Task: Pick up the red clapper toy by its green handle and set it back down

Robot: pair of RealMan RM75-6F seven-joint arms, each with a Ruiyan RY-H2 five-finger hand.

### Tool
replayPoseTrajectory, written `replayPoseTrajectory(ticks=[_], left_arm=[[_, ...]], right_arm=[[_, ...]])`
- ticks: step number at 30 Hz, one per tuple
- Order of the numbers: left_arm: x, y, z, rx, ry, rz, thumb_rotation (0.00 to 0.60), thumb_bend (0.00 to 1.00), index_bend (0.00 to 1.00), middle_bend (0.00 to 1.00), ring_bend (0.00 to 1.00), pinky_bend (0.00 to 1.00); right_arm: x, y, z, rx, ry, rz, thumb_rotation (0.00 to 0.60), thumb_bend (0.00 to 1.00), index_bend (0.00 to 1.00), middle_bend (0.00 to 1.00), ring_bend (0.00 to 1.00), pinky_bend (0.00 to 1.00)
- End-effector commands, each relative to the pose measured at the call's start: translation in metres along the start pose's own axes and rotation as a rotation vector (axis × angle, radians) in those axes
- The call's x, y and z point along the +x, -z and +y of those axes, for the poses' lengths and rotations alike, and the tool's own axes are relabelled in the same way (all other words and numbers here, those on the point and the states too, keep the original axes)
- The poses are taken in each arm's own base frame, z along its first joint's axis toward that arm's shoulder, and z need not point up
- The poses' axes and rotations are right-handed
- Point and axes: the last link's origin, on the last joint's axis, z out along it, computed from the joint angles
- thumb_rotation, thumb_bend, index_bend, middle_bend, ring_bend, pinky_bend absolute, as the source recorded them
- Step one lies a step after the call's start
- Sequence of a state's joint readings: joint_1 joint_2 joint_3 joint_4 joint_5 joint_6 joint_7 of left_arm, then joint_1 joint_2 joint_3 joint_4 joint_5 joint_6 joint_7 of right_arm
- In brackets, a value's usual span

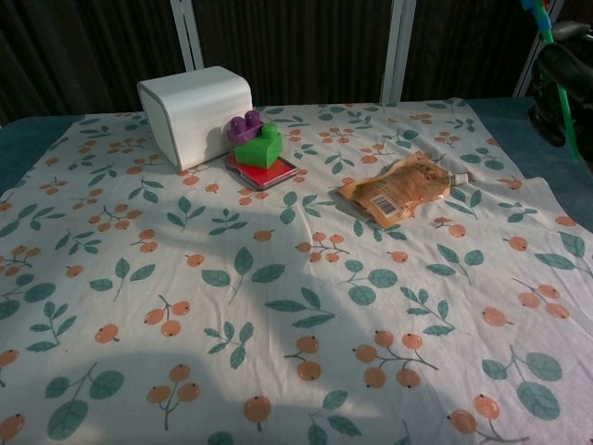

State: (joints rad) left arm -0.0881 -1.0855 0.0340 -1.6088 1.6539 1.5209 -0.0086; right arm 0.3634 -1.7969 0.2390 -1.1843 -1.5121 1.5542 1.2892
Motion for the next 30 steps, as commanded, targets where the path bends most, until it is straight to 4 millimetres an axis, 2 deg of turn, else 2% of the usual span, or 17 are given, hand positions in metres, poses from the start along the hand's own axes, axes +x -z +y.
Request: replayPoseTrajectory(ticks=[1,3,8,13,18,24,30], left_arm=[[0.000,0.000,0.000,0.001,-0.001,0.000,0.600,0.47,0.00,0.00,0.02,0.11],[0.000,0.000,0.000,-0.001,0.000,0.000,0.600,0.47,0.00,0.00,0.02,0.11],[0.001,0.002,0.000,-0.004,0.002,0.004,0.600,0.47,0.00,0.00,0.02,0.11],[0.003,0.004,-0.001,-0.003,0.005,0.015,0.600,0.47,0.00,0.00,0.02,0.11],[0.003,0.005,-0.001,-0.005,0.005,0.014,0.600,0.47,0.00,0.00,0.02,0.11],[0.003,0.003,-0.001,-0.004,0.004,0.011,0.600,0.46,0.00,0.00,0.02,0.11],[0.003,0.003,0.000,-0.003,0.004,0.010,0.600,0.47,0.00,0.00,0.02,0.11]], right_arm=[[-0.008,-0.001,0.020,-0.100,0.295,-0.136,0.600,0.60,0.95,0.78,0.83,0.99],[-0.009,-0.003,0.027,-0.161,0.362,-0.170,0.600,0.60,0.95,0.78,0.83,1.00],[-0.017,-0.002,0.047,-0.371,0.729,-0.344,0.600,0.60,0.95,0.78,0.83,1.00],[-0.029,-0.005,0.037,-0.367,0.734,-0.303,0.600,0.60,0.95,0.78,0.83,1.00],[-0.031,-0.005,0.033,-0.374,0.685,-0.300,0.600,0.60,0.95,0.78,0.83,1.00],[-0.029,-0.005,0.043,-0.430,0.762,-0.362,0.600,0.60,0.94,0.78,0.82,0.99],[-0.033,-0.005,0.059,-0.447,0.931,-0.440,0.600,0.60,0.89,0.78,0.74,0.91]])
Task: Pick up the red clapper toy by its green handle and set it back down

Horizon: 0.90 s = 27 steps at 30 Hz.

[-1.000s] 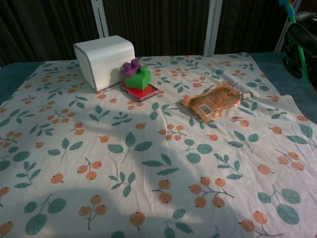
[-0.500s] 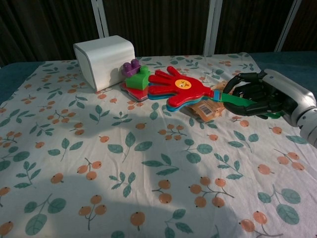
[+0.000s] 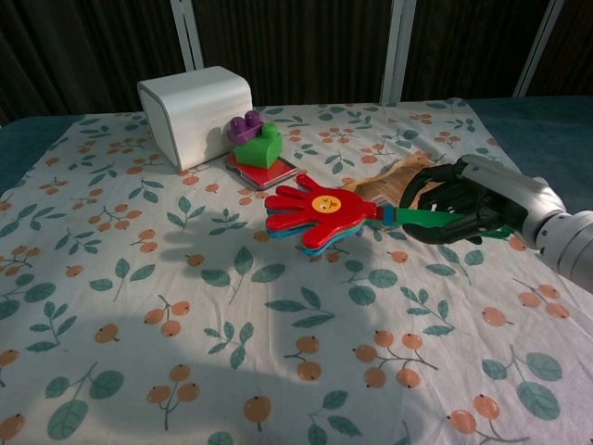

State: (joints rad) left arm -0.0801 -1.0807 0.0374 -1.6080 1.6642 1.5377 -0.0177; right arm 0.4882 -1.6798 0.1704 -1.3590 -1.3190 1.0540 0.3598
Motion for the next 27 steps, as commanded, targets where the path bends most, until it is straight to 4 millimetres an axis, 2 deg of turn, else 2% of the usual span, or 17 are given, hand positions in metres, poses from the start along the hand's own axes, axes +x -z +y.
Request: replayPoseTrajectory(ticks=[1,3,6,8,11,14,21,24,27], left_arm=[[0.000,0.000,0.000,0.000,0.001,0.001,0.600,0.47,0.00,0.00,0.02,0.11],[0.001,0.001,0.000,0.000,0.003,0.003,0.600,0.47,0.00,0.00,0.02,0.11],[0.002,0.001,-0.001,0.001,0.005,0.006,0.600,0.47,0.00,0.00,0.02,0.11],[0.002,0.002,-0.001,-0.001,0.006,0.007,0.600,0.47,0.00,0.00,0.02,0.11],[0.002,0.002,-0.001,-0.003,0.006,0.006,0.600,0.47,0.00,0.00,0.02,0.11],[0.002,0.002,-0.001,-0.004,0.006,0.006,0.600,0.47,0.00,0.00,0.02,0.11],[0.002,0.002,-0.001,-0.002,0.004,0.006,0.600,0.47,0.00,0.00,0.02,0.11],[0.001,0.002,-0.001,0.000,0.003,0.006,0.600,0.47,0.00,0.00,0.02,0.11],[0.003,0.002,-0.001,0.004,0.003,0.014,0.600,0.47,0.00,0.00,0.02,0.11]], right_arm=[[-0.011,-0.008,0.006,-0.030,0.138,-0.049,0.600,0.60,0.87,0.77,0.72,0.89],[-0.013,-0.008,0.008,-0.042,0.172,-0.071,0.600,0.60,0.79,0.73,0.67,0.83],[-0.014,-0.007,0.009,-0.057,0.184,-0.101,0.600,0.56,0.46,0.57,0.52,0.66],[-0.010,-0.006,0.010,-0.064,0.191,-0.095,0.600,0.47,0.21,0.46,0.41,0.55],[-0.004,-0.005,0.009,-0.061,0.199,-0.065,0.600,0.43,0.05,0.36,0.31,0.46],[0.002,-0.001,0.010,-0.060,0.227,-0.068,0.600,0.40,0.00,0.30,0.23,0.38],[0.031,0.021,0.005,-0.060,0.362,-0.083,0.600,0.37,0.00,0.17,0.11,0.25],[0.051,0.043,0.001,-0.054,0.448,-0.067,0.600,0.37,0.00,0.10,0.05,0.20],[0.074,0.074,0.002,-0.058,0.595,-0.010,0.600,0.36,0.00,0.03,0.00,0.11]])
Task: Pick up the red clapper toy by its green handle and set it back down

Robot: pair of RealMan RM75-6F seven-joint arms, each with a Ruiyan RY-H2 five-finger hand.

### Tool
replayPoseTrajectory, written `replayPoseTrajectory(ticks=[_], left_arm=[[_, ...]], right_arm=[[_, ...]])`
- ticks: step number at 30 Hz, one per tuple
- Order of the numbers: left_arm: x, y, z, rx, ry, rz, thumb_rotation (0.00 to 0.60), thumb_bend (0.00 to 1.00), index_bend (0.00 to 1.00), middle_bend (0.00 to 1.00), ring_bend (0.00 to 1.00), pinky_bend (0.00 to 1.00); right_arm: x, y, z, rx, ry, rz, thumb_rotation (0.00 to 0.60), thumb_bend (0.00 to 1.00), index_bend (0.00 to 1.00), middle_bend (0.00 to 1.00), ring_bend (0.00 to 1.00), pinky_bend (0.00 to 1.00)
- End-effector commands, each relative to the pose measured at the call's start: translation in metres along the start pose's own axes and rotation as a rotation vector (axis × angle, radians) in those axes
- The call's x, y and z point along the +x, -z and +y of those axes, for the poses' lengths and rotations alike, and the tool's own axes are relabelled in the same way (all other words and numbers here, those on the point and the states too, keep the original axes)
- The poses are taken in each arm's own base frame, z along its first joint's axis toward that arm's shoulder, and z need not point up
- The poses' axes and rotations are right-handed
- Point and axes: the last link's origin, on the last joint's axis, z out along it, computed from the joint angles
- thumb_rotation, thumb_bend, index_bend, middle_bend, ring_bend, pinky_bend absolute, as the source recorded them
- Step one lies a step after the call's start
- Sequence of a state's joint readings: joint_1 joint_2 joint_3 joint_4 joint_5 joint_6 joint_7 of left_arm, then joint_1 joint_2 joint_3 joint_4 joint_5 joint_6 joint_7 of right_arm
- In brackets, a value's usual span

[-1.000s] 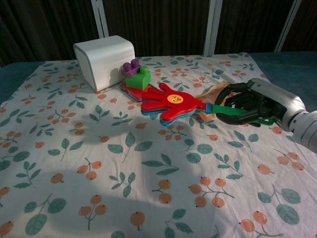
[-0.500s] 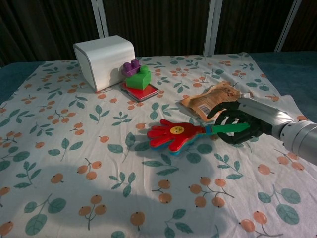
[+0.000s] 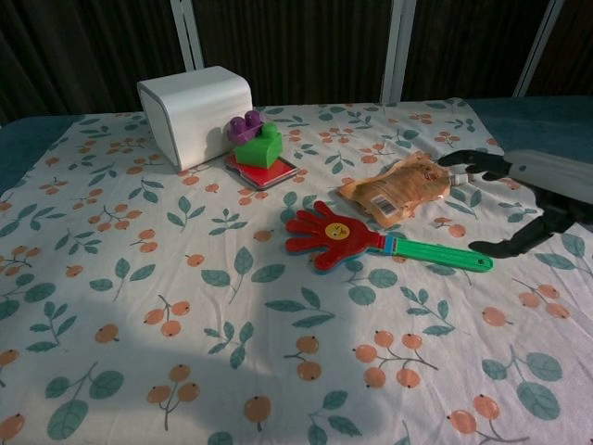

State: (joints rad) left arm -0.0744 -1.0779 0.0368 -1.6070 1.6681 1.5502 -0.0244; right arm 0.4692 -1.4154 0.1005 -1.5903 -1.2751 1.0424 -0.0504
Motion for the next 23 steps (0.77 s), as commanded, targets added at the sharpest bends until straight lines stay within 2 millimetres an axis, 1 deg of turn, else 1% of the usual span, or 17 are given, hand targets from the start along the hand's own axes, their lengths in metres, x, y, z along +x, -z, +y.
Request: replayPoseTrajectory(ticks=[1,4,5,8,9,11,13,14,17,23], left_arm=[[0.001,0.000,-0.001,0.006,0.000,0.007,0.600,0.47,0.00,0.00,0.02,0.11],[0.002,0.000,-0.002,0.015,-0.002,0.014,0.600,0.47,0.00,0.00,0.02,0.11],[0.001,0.000,-0.002,0.020,-0.004,0.016,0.600,0.47,0.00,0.00,0.02,0.11],[0.002,0.000,-0.002,0.023,-0.009,0.025,0.600,0.47,0.00,0.00,0.02,0.11],[0.002,-0.001,-0.002,0.024,-0.012,0.029,0.600,0.46,0.00,0.00,0.02,0.11],[0.001,-0.001,-0.002,0.026,-0.023,0.038,0.600,0.46,0.00,0.00,0.01,0.11],[0.000,-0.002,-0.001,0.030,-0.035,0.044,0.600,0.46,0.00,0.00,0.00,0.11],[-0.001,-0.002,-0.001,0.032,-0.038,0.045,0.600,0.46,0.00,0.00,0.00,0.11],[-0.003,-0.002,0.001,0.031,-0.053,0.039,0.600,0.46,0.00,0.00,0.00,0.11],[-0.006,-0.006,0.001,0.041,-0.066,0.024,0.600,0.46,0.00,0.00,0.00,0.11]], right_arm=[[0.023,0.053,0.017,-0.042,0.199,0.072,0.600,0.35,0.00,0.01,0.00,0.09],[0.032,0.085,0.030,-0.094,0.281,0.119,0.600,0.32,0.00,0.00,0.00,0.05],[0.035,0.098,0.036,-0.119,0.313,0.140,0.600,0.31,0.00,0.00,0.00,0.03],[0.041,0.129,0.055,-0.192,0.378,0.203,0.600,0.30,0.00,0.00,0.00,0.00],[0.044,0.135,0.059,-0.214,0.383,0.236,0.600,0.30,0.00,0.00,0.00,0.00],[0.053,0.144,0.060,-0.211,0.401,0.281,0.600,0.30,0.00,0.00,0.00,0.00],[0.063,0.148,0.056,-0.199,0.377,0.362,0.600,0.30,0.00,0.00,0.00,0.00],[0.065,0.151,0.056,-0.196,0.373,0.379,0.600,0.30,0.00,0.00,0.00,0.00],[0.066,0.156,0.055,-0.189,0.351,0.373,0.600,0.30,0.00,0.00,0.00,0.00],[0.066,0.156,0.059,-0.208,0.347,0.340,0.600,0.30,0.00,0.00,0.00,0.00]])
